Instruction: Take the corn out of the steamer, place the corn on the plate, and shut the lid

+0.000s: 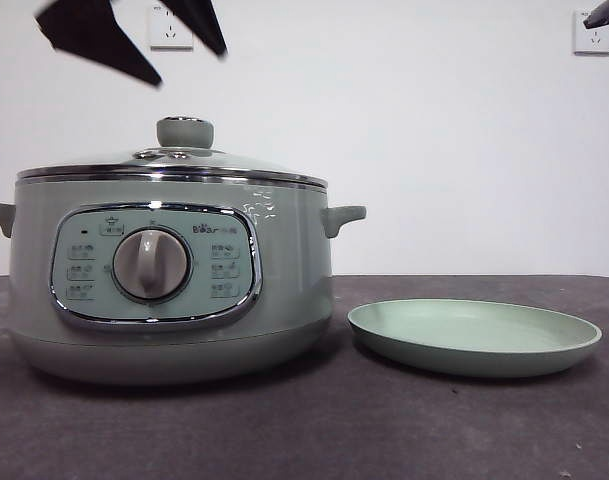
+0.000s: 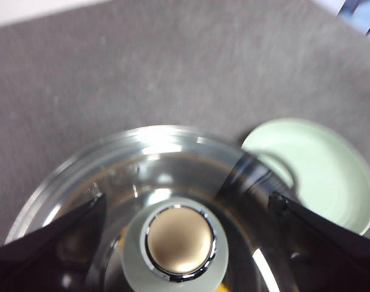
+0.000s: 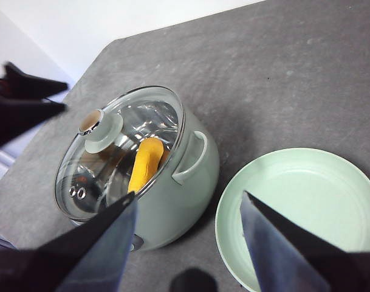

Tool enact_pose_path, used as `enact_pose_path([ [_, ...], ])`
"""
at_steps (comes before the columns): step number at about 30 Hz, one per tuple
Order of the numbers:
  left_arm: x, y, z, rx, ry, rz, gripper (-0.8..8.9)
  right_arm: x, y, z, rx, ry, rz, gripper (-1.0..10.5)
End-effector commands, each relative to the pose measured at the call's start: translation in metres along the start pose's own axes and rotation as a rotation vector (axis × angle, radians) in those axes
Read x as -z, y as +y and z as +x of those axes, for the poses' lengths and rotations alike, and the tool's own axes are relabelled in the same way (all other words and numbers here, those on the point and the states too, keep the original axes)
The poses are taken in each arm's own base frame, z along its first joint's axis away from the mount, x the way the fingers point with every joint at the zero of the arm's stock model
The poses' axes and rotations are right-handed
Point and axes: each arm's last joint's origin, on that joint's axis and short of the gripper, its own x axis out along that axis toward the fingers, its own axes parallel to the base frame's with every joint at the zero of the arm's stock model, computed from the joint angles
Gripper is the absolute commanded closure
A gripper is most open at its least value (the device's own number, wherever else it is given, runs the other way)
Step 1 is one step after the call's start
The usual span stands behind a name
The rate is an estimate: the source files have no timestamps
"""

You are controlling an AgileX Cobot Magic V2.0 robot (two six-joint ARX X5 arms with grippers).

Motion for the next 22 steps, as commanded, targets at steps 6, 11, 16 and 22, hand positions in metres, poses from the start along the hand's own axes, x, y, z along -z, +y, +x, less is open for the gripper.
enact_pose_path([
  [6,0.013,-0.003,0.033,-0.035,0.122,0.029,3.76,-0.001,0.000,0.000,-0.002,-0.002,0.003,6.6],
  [11,0.019,-0.002,0.040,-0.036,0.178,0.023,3.78,-0.001,0.000,0.000,-0.002,-0.002,0.003,6.6],
  [16,0.021,-0.001,0.041,-0.034,0.201,0.039,5.91,-0.001,0.000,0.000,0.001,-0.002,0.004,6.6],
  [22,0.021,-0.001,0.042,-0.031,0.197,0.079,8.22,-0.001,0.000,0.000,0.024,-0.006,0.004,6.6],
])
